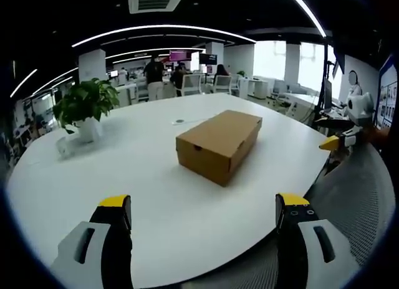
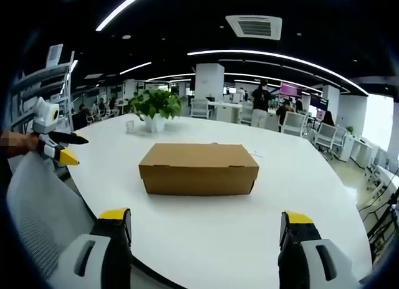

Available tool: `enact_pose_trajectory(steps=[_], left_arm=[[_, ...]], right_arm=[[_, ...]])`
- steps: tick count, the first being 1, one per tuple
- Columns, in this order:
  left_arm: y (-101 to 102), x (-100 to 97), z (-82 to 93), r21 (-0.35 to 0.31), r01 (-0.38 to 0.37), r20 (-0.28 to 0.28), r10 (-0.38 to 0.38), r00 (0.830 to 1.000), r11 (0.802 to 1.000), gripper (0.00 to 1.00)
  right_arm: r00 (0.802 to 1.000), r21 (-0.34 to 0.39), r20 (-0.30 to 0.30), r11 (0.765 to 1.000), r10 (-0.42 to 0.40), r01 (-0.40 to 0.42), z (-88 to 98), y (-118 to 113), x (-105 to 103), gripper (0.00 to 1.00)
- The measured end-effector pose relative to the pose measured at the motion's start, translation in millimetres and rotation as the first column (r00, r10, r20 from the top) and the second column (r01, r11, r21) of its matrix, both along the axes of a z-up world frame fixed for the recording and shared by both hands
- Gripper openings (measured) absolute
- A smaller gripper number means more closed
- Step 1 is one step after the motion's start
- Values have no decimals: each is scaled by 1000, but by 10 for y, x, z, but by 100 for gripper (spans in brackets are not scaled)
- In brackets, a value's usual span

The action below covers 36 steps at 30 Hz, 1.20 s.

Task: Operate the shoe box by opening the lid, removing the specified soft item, and placing it in the target area until the item is outside and the box remains undamaged.

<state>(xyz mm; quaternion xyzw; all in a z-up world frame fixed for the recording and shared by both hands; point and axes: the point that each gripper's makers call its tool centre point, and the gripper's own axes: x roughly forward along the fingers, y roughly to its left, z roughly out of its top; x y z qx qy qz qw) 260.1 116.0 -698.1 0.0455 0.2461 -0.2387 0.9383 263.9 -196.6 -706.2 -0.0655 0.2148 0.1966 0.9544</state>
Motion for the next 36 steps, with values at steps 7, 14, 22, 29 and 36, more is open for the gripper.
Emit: enact_pose_trajectory(steps=[7, 14, 22, 29, 36], left_arm=[[-41, 75, 133, -15, -22, 6, 22, 1000, 1000, 100], [-129, 193, 217, -38, -46, 1, 46, 999, 998, 100], [-246, 321, 180, -46, -75, -24, 74, 997, 996, 100], [-333, 415, 136, -33, -84, -28, 83, 996, 996, 100], [-412, 507, 58, -25, -99, -37, 98, 994, 995, 100]], right_arm=[[1000, 1, 8, 1000, -11, 11, 81, -90, 116, 99], [1000, -5, 2, 1000, -9, 9, 113, -141, 227, 99], [1000, 4, -14, 1000, -4, 4, 97, -165, 352, 99], [1000, 3, -23, 1000, 20, -20, 70, -239, 496, 99], [998, -21, -14, 998, 55, -56, 32, -322, 671, 99]])
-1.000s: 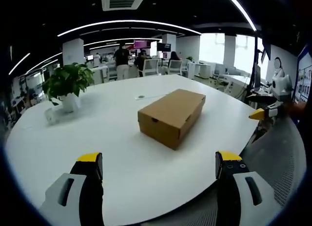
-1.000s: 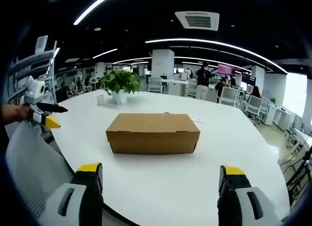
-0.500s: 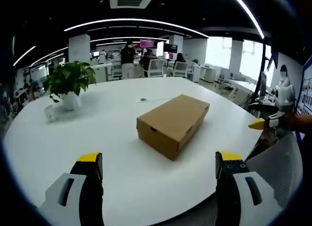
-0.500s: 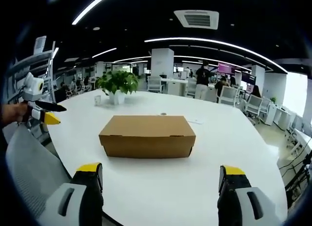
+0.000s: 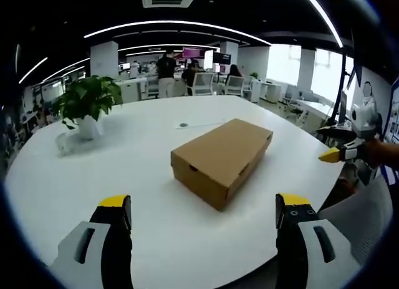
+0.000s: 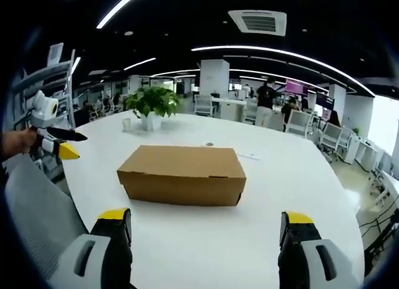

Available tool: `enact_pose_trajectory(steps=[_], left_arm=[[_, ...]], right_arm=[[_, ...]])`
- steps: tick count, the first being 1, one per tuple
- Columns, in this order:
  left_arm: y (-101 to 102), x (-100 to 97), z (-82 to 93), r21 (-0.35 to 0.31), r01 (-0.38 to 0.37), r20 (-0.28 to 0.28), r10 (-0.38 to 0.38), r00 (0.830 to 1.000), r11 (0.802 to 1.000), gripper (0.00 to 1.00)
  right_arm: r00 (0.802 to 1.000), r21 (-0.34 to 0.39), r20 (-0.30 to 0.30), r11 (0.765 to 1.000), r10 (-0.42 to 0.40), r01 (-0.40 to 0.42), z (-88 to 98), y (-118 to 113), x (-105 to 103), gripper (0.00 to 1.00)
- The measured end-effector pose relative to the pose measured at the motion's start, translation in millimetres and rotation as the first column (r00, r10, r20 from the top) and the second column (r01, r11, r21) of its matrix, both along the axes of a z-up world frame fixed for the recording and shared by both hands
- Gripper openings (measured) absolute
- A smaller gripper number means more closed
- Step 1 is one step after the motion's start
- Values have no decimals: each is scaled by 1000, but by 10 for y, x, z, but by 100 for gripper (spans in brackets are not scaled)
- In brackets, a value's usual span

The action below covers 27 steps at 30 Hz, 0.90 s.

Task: Operate the shoe box by opening the lid, removing the specified soft item, and placing it in the target area until the item is outside and the box remains undamaged.

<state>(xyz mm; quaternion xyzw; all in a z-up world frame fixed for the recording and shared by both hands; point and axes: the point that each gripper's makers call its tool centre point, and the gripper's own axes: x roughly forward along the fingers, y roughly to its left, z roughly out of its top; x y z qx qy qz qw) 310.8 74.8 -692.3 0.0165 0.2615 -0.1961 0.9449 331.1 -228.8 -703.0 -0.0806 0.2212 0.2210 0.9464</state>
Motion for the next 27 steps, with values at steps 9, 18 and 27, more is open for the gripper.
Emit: enact_pose_trajectory(steps=[9, 18, 27], left_arm=[[-92, 61, -71, 11, -14, -4, 14, 1000, 1000, 100], [-199, 157, -105, 14, -24, 12, 23, 1000, 1000, 100], [-302, 252, -217, 18, -25, 9, 24, 1000, 1000, 100]], right_arm=[[997, -14, -2, 997, 74, -74, -55, 60, 191, 99], [987, -33, -23, 987, 156, -157, -170, 87, 321, 99], [971, -62, -31, 969, 238, -240, -238, 74, 478, 99]])
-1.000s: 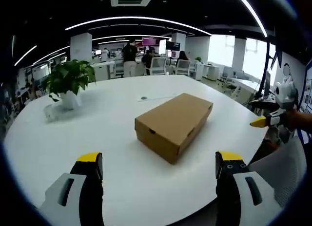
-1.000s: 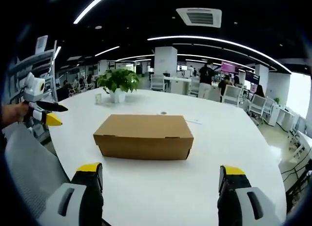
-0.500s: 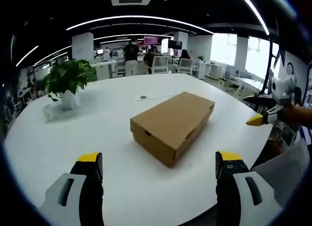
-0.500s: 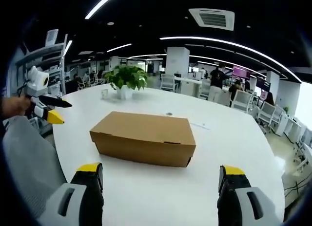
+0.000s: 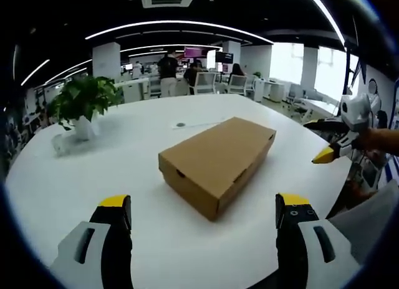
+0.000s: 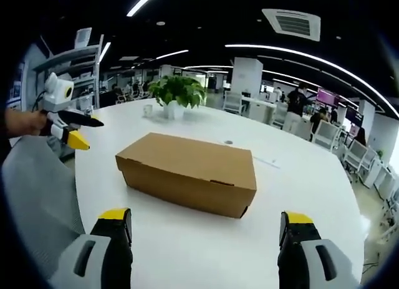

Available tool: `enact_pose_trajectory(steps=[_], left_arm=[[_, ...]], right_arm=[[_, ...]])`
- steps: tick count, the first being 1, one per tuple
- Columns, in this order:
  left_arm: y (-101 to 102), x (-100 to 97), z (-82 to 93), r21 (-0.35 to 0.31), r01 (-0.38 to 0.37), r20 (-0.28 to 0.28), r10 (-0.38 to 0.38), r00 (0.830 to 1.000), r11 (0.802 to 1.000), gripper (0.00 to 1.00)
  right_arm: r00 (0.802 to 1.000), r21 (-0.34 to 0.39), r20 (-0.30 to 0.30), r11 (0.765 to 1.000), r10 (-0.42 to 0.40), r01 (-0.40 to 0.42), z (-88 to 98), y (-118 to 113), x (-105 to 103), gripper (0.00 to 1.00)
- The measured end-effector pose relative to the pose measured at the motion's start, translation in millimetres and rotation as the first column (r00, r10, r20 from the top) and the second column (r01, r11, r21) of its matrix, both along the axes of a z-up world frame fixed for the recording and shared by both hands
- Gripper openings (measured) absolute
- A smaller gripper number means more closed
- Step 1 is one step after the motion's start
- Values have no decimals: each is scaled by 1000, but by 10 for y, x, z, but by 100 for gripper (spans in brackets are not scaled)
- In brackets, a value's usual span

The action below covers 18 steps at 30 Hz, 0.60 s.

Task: Operate the shoe box by opening the lid, removing the specified soft item, and placing it in the target area until the item is outside and the box remains undamaged.

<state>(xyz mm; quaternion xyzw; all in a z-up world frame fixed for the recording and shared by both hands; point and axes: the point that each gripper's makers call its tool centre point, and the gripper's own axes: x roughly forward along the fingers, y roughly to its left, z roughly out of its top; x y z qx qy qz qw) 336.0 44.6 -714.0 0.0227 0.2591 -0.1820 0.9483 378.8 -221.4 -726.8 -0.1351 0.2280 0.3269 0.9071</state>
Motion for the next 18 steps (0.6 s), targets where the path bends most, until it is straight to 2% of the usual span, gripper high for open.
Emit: enact_pose_trajectory(steps=[8, 15, 18], left_arm=[[-78, 84, -120, -9, -1, -24, 1, 1000, 1000, 100], [-121, 164, -191, 1, -18, -19, 18, 1000, 1000, 100], [-149, 189, -241, -6, -25, -26, 24, 999, 1000, 99]], right_arm=[[997, -4, -20, 997, 72, -72, -68, 68, 137, 99], [991, 3, -34, 992, 128, -128, -123, 149, 251, 99], [990, 0, -38, 990, 139, -139, -178, 146, 362, 97]])
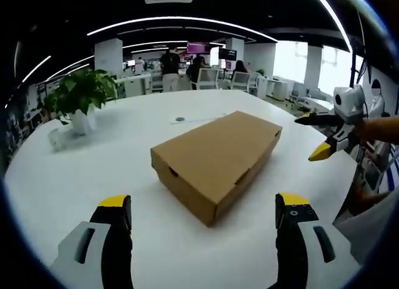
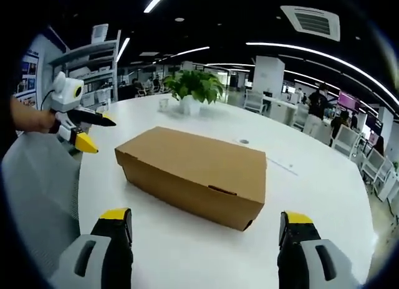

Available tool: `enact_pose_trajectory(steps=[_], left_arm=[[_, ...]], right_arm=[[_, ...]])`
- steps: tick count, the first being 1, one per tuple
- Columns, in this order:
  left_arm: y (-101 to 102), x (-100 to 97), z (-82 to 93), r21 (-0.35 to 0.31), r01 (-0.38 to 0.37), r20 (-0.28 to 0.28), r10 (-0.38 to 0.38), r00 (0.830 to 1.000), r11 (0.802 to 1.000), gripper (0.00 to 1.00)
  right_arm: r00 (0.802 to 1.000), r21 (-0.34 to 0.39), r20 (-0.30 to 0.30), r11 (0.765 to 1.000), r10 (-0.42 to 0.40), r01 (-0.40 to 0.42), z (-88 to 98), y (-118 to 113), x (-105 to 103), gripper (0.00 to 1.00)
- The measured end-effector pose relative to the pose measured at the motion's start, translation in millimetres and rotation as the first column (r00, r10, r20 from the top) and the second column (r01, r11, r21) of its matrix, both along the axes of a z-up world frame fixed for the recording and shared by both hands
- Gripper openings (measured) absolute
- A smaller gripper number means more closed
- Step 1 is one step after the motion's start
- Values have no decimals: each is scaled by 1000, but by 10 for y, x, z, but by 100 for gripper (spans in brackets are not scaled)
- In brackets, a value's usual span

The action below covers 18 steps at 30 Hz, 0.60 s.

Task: Operate the shoe box by opening the lid, removing the specified soft item, and placing it in the target area until the item is outside and the box remains undamaged.

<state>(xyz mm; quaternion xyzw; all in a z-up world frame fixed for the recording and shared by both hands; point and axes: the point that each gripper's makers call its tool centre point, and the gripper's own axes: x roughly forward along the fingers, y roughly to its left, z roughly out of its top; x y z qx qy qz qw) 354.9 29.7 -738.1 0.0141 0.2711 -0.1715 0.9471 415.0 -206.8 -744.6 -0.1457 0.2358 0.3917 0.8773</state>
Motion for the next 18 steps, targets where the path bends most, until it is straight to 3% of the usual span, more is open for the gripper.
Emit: enact_pose_trajectory(steps=[18], left_arm=[[-185, 186, -226, -2, -4, -35, 4, 999, 1000, 94]], right_arm=[[994, -23, -2, 994, 108, -108, -97, 67, 287, 88]])
